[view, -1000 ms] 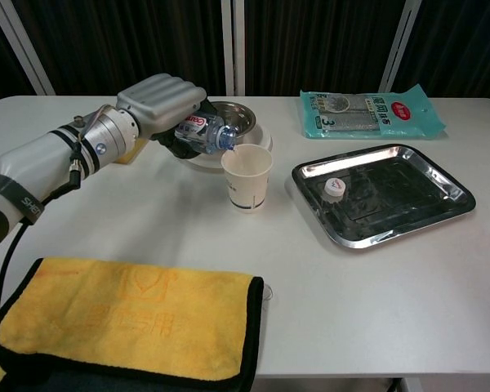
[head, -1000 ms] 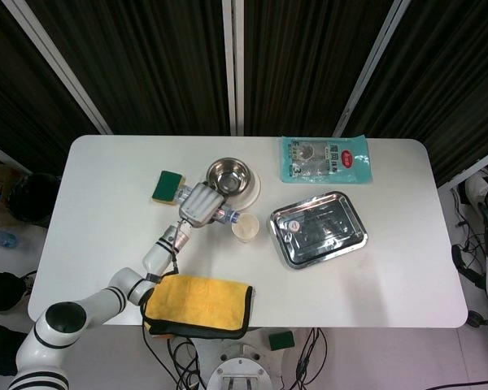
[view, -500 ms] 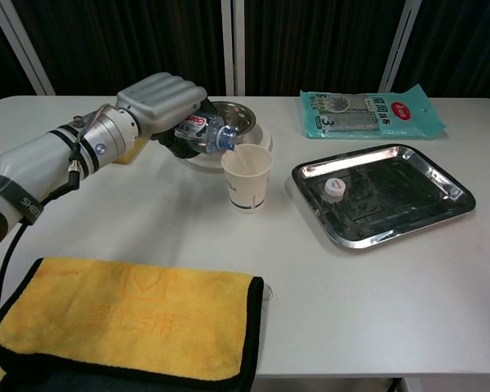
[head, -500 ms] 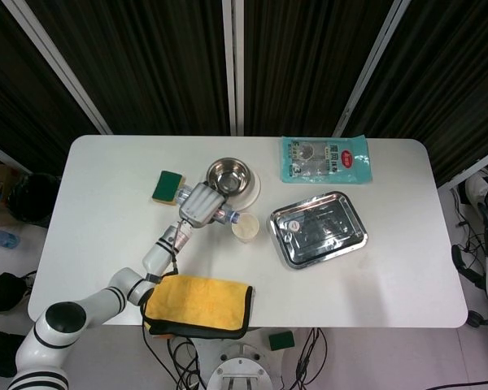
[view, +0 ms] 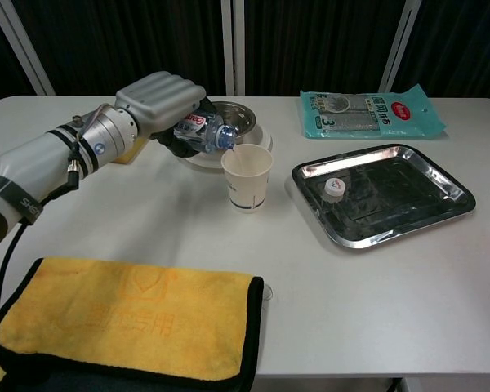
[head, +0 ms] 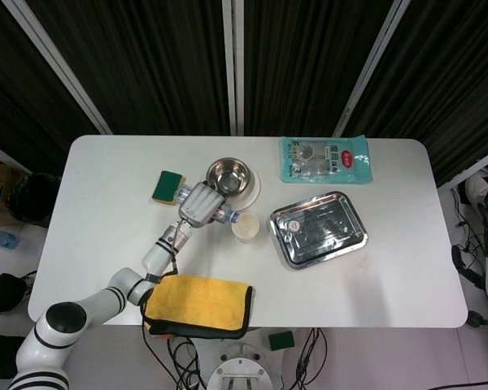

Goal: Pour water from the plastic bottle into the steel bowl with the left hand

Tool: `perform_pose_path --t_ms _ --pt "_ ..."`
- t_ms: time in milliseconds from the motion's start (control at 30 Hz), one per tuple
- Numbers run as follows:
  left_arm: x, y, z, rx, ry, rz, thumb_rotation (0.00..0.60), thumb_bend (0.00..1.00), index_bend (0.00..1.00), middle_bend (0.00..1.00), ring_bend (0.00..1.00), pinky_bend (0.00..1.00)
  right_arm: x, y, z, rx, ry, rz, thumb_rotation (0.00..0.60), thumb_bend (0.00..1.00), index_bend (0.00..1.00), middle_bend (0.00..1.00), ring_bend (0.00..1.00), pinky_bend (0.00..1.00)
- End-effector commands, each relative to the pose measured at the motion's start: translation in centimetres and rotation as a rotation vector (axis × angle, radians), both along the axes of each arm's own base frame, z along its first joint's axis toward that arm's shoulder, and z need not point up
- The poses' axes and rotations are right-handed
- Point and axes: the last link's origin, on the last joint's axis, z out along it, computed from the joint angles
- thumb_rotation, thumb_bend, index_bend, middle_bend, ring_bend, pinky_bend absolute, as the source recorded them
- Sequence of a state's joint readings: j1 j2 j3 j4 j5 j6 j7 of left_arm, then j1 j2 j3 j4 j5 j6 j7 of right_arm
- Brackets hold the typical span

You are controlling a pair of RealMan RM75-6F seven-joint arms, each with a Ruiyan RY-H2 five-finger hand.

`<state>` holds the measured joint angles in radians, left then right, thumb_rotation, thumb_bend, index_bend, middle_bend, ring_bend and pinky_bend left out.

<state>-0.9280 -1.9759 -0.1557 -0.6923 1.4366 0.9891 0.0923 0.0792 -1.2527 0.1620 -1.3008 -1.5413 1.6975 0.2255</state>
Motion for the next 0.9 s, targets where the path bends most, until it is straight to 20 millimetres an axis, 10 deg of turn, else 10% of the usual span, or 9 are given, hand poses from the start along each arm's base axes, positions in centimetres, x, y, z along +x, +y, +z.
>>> perform_pose_path --t_ms 33,900 --pt "0.0 0.0 -0.1 -0.015 -0.029 0.021 0.6 0.51 0.73 0.72 0.61 0.67 0.0 0.0 0.0 0.0 0.0 -0.001 0.6 0.35 0.0 0.0 0.0 0.0" --pt "-0.3 -1.7 3.3 -0.233 -0.793 0.382 0.6 0.51 0.73 0.72 0.61 0.67 0.1 -0.4 -0.4 0.015 0.007 -0.003 0.6 0.35 0.0 0.0 0.0 0.0"
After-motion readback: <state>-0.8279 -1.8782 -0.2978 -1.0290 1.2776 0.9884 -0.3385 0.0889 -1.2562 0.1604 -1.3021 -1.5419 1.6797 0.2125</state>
